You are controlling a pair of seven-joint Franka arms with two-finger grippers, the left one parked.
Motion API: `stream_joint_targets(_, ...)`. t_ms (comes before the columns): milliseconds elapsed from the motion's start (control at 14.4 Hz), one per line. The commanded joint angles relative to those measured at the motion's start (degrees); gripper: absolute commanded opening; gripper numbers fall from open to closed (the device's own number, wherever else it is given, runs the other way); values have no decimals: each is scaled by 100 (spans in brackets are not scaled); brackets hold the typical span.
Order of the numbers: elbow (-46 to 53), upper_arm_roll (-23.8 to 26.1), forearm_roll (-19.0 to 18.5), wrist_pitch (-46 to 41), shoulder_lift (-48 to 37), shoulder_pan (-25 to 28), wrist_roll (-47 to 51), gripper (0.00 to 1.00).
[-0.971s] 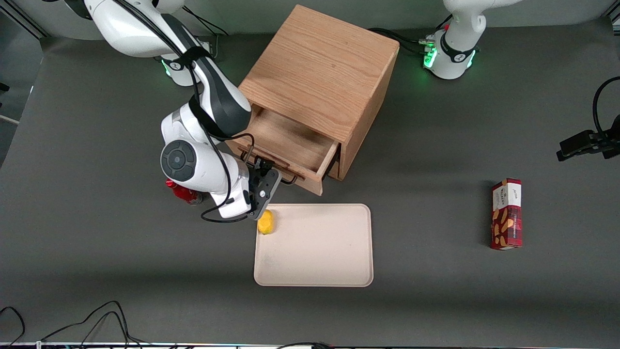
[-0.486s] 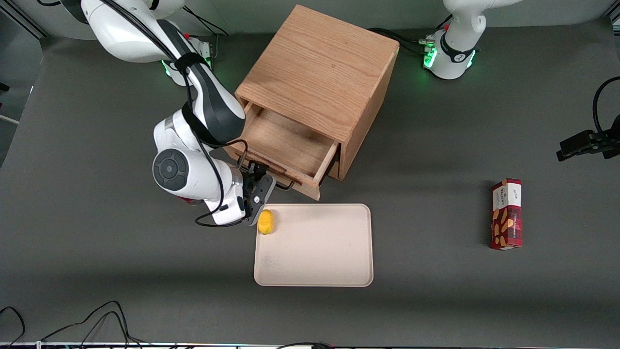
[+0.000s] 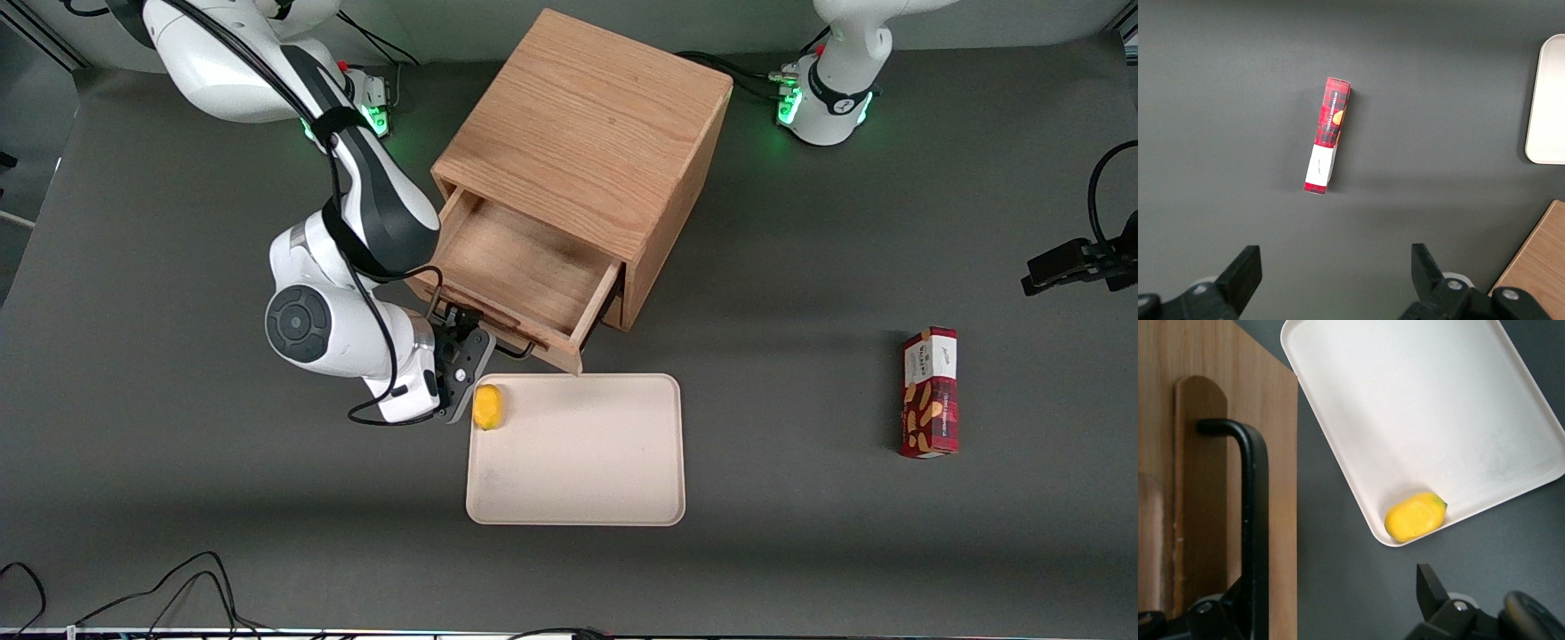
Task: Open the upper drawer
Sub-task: 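Keep pulling the drawer further open with the right gripper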
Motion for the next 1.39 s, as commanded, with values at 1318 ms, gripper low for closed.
stream_joint_targets(1318, 1251, 2, -176, -457, 791, -264, -309, 100)
